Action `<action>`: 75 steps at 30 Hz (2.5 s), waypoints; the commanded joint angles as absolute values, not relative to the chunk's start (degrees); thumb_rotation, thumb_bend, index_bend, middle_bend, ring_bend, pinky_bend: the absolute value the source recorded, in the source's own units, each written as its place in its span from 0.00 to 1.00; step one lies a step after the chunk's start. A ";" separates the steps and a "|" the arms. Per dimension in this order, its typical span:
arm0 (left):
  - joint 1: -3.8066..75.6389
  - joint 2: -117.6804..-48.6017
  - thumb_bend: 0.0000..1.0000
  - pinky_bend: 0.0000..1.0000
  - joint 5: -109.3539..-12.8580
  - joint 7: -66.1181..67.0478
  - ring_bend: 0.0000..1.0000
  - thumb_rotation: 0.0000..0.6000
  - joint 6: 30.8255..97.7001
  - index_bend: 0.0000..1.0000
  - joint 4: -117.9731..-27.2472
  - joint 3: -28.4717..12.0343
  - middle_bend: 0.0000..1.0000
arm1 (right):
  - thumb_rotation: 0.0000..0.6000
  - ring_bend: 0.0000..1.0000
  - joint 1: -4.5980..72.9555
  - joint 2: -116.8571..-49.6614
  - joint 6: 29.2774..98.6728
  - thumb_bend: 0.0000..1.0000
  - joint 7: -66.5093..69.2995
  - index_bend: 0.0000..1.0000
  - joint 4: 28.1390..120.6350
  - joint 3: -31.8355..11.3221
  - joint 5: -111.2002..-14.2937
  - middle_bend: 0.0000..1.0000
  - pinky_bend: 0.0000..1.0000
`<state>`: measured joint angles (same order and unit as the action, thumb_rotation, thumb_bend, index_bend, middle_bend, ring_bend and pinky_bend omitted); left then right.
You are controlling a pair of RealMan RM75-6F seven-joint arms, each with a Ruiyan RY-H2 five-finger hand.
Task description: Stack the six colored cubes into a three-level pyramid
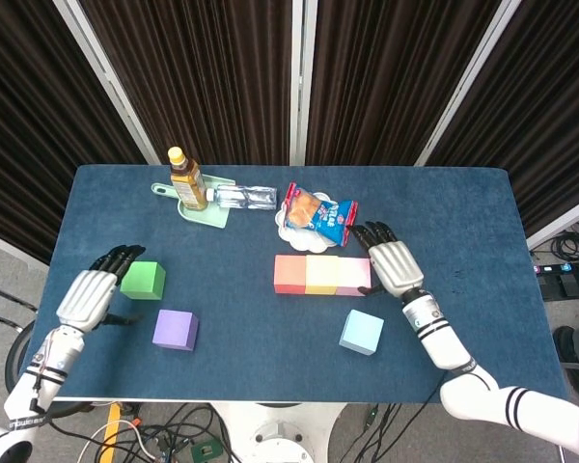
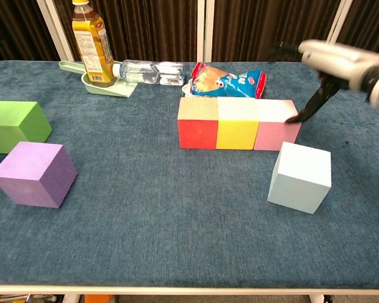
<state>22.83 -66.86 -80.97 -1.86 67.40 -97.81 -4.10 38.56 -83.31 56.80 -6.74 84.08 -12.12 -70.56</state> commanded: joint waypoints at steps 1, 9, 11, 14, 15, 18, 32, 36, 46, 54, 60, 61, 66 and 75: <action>23.21 -67.38 0.00 0.16 -82.12 -1.05 0.03 1.00 66.75 0.07 -98.73 -3.36 0.07 | 1.00 0.00 36.67 -77.07 61.52 0.00 -4.97 0.00 89.77 -15.29 -71.62 0.08 0.00; 24.81 -71.36 0.00 0.16 -84.31 3.53 0.03 1.00 65.03 0.07 -100.07 -2.23 0.11 | 1.00 0.00 33.29 -71.10 66.05 0.00 -0.62 0.00 93.02 -18.05 -70.24 0.08 0.00; 25.36 -72.34 0.00 0.16 -84.30 3.93 0.03 1.00 64.35 0.07 -100.69 -2.26 0.11 | 1.00 0.00 32.55 -70.65 66.33 0.00 0.22 0.00 92.66 -17.69 -70.11 0.08 0.00; 25.94 -73.71 0.00 0.16 -85.53 4.08 0.03 1.00 63.92 0.07 -101.51 -1.83 0.11 | 1.00 0.00 31.87 -70.29 66.21 0.00 1.06 0.00 91.81 -17.15 -69.86 0.08 0.00; 26.14 -74.13 0.00 0.16 -85.91 4.16 0.03 1.00 63.68 0.07 -101.68 -1.63 0.11 | 1.00 0.00 31.74 -70.22 66.16 0.00 1.38 0.00 91.57 -17.09 -69.81 0.08 0.00; 27.05 -75.27 0.00 0.16 -86.42 5.00 0.03 1.00 62.48 0.07 -101.83 -1.36 0.11 | 1.00 0.00 31.46 -70.12 66.32 0.00 2.37 0.00 91.03 -17.06 -69.98 0.08 0.00; 27.31 -73.17 0.00 0.16 -84.00 13.68 0.03 1.00 61.30 0.07 -101.47 0.22 0.12 | 1.00 0.00 31.35 -69.87 65.71 0.00 4.54 0.00 90.56 -16.74 -70.72 0.08 0.00; 26.73 -72.19 0.00 0.16 -84.61 13.80 0.03 1.00 61.35 0.07 -100.90 1.57 0.12 | 1.00 0.00 31.69 -70.29 65.38 0.00 4.65 0.00 90.77 -16.43 -71.43 0.08 0.00; 26.61 -73.73 0.02 0.16 -84.55 13.86 0.03 1.00 61.53 0.07 -96.78 1.61 0.24 | 1.00 0.00 31.90 -71.02 65.57 0.00 3.54 0.00 90.97 -16.24 -71.28 0.08 0.00; 26.51 -74.92 0.11 0.22 -85.18 10.61 0.12 1.00 62.82 0.14 -96.16 0.81 0.49 | 1.00 0.00 31.54 -71.07 65.93 0.00 4.15 0.00 90.49 -16.26 -71.17 0.08 0.00; 28.84 -70.91 0.17 0.24 -85.80 8.95 0.15 1.00 61.16 0.14 -102.00 -0.93 0.52 | 1.00 0.00 31.17 -70.84 66.43 0.00 5.00 0.00 90.24 -16.29 -71.55 0.08 0.00; 29.34 -70.24 0.17 0.24 -85.88 9.38 0.15 1.00 61.04 0.14 -103.11 -1.48 0.52 | 1.00 0.00 31.10 -70.80 66.53 0.00 5.13 0.00 90.22 -16.31 -71.61 0.08 0.00; 33.90 -66.85 0.17 0.24 -80.20 13.77 0.15 1.00 57.01 0.14 -109.99 -6.65 0.52 | 1.00 0.00 30.50 -70.41 67.40 0.00 5.99 0.00 90.22 -16.48 -71.82 0.09 0.00; 48.46 -72.16 0.17 0.25 -53.52 28.88 0.18 1.00 53.21 0.13 -113.27 -17.38 0.54 | 1.00 0.00 28.23 -69.73 71.14 0.01 6.31 0.00 90.37 -18.09 -69.66 0.10 0.00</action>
